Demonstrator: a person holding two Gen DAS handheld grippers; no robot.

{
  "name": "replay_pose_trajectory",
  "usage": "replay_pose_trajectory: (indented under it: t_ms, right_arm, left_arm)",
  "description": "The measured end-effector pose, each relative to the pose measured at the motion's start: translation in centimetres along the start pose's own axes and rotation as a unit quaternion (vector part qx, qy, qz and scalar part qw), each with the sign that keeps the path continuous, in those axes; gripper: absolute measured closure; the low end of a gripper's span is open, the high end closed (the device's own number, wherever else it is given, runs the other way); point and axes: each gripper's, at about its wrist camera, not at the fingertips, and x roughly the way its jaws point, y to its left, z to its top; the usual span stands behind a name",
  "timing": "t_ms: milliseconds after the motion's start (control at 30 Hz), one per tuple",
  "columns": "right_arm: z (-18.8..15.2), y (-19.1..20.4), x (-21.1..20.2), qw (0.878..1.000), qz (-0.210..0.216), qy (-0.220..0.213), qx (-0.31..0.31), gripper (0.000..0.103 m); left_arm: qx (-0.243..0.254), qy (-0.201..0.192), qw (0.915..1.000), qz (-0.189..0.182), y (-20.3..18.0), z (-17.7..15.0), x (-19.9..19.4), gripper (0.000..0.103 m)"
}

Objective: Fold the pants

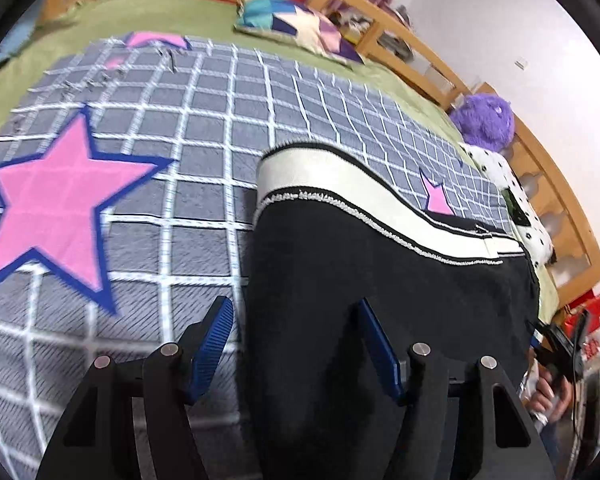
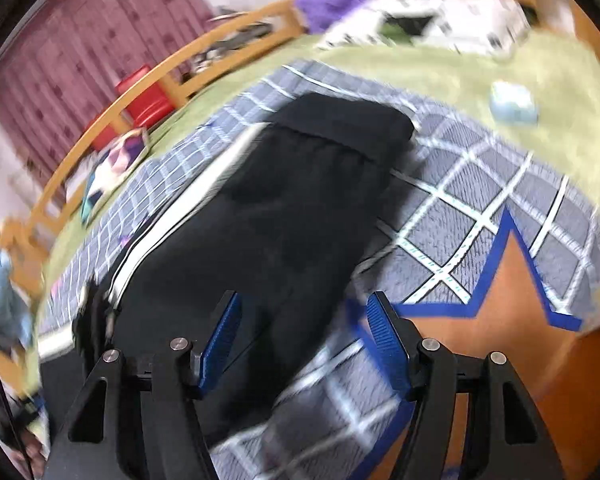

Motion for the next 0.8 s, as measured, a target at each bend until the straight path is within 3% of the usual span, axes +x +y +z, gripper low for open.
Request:
replay_pose_trajectory:
  t_ms: [100, 233, 333, 400, 467, 600, 733, 800]
  right_arm:
    - [1.7, -1.2, 1.9, 1.0, 0.012, 0.0, 0.018, 0.039]
    - [3.8, -0.4, 3.8, 1.0, 0.014, -0.006, 0.008, 0.038]
    - [4.9, -0.1, 5.5, 1.0, 0.001, 0.0, 0.008, 0.04]
    - [5.3, 0.3, 5.5, 1.0, -0.018, 0.002, 0.0, 0.074]
    - [5.6, 0.6, 4.4, 1.0, -0.011, -0.007, 0.009, 0.085]
    - [6.2, 5.7, -0.7, 0.997, -0.014, -0.072, -0.039, 0.089]
    - [7.1, 11.0, -5.5, 0.992, 0.03, -0.109, -0.051, 0.09]
    - [7.0, 13.9, -7.2, 0.989, 0.063, -0.12, -0.062, 0.09]
  left_arm:
    - [0.004, 0.021, 0.9995, -0.025, -0.1, 0.7, 1.7, 0.041]
    - [0.011, 0.022, 0.9992, -0.031, -0.4, 1.0, 3.1, 0.041]
    - [0.011, 0.025, 0.999, -0.034, -0.6, 1.2, 3.3, 0.052]
    - [0.003, 0.034, 0.9986, -0.039, -0.9, 1.7, 3.3, 0.073]
    - [0.002, 0.036, 0.9979, -0.054, -1.5, 2.7, 2.4, 0.09]
    - [0.031, 0.006, 0.9973, -0.066, -3.4, 4.7, -1.1, 0.092]
    - [0.019, -0.029, 0.9938, -0.106, -1.7, 6.5, -6.1, 0.092]
    - [0.032, -0.056, 0.9955, -0.07, -0.7, 7.0, -9.1, 0.092]
